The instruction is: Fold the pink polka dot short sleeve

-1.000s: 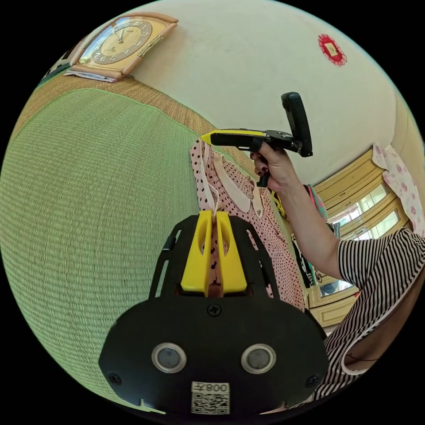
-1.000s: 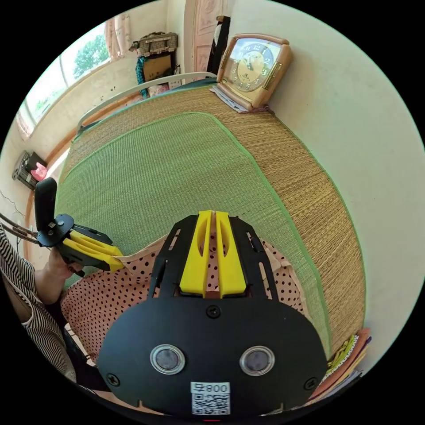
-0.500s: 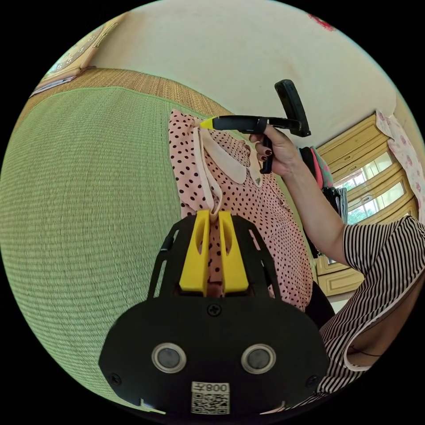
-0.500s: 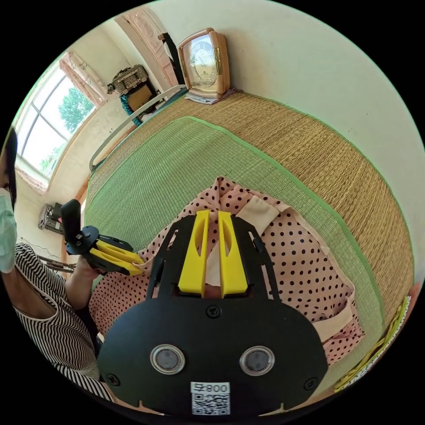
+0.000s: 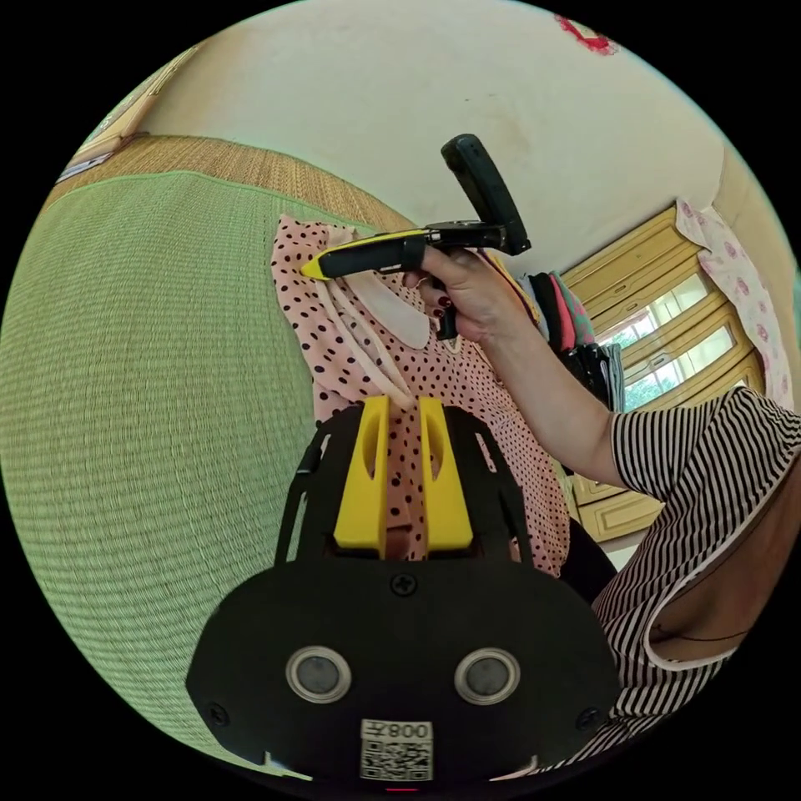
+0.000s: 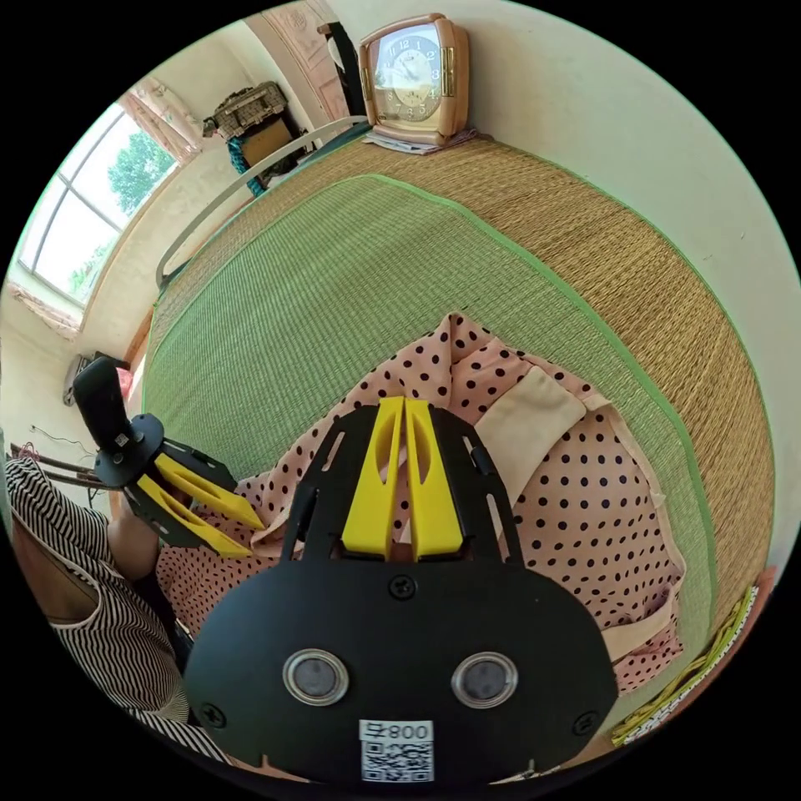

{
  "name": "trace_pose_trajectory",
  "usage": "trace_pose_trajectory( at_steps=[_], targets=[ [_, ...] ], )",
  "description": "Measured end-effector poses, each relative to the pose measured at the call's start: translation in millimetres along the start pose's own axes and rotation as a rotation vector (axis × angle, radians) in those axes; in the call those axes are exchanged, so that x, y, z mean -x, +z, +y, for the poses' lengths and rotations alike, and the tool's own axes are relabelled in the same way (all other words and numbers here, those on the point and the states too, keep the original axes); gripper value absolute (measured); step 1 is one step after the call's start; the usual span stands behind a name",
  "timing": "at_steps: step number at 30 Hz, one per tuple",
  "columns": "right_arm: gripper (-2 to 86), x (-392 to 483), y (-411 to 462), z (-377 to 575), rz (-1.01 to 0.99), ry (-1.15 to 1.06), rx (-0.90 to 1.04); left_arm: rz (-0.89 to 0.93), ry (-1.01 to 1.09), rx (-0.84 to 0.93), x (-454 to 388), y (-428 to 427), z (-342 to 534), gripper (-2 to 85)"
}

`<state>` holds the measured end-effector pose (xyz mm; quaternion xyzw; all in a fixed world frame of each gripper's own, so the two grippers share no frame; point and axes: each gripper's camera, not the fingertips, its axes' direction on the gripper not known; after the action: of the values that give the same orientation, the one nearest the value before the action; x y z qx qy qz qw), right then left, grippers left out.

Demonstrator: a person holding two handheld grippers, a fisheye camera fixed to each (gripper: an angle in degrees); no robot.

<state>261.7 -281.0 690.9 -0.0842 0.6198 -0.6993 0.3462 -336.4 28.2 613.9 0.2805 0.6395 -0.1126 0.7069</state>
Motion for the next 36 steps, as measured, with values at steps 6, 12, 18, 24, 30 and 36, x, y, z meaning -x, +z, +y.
trace_pose_trajectory(
  at_steps=[6, 12, 18, 24, 30, 36],
  targets=[
    [0.1, 1.6, -13.2, 18.5, -0.004, -0.002, -0.044, -0.072, -0.037, 0.068, -0.4, 11.9, 8.4, 4.3],
    [0.2, 27.8, -19.7, 48.5, -0.095, -0.071, -0.078, -0.107, -0.071, 0.054, 1.7, 12.2, 21.7, 2.7],
    [0.2, 43.9, 17.9, 63.4, -0.027, -0.114, 0.001, -0.136, -0.071, 0.059, -1.8, 16.7, 35.9, 2.1],
    [0.2, 45.8, 11.0, 67.9, 0.016, -0.108, -0.042, -0.088, -0.068, 0.023, -2.4, 16.2, 53.9, 1.7],
    [0.2, 19.2, 26.6, 59.9, 0.036, -0.015, -0.03, -0.11, -0.07, 0.046, -4.7, 21.8, 72.8, 1.3],
    [0.2, 14.5, 16.9, 81.8, -0.042, 0.028, -0.098, -0.103, -0.056, -0.015, -11.0, 15.7, 95.5, 1.6]
  ],
)
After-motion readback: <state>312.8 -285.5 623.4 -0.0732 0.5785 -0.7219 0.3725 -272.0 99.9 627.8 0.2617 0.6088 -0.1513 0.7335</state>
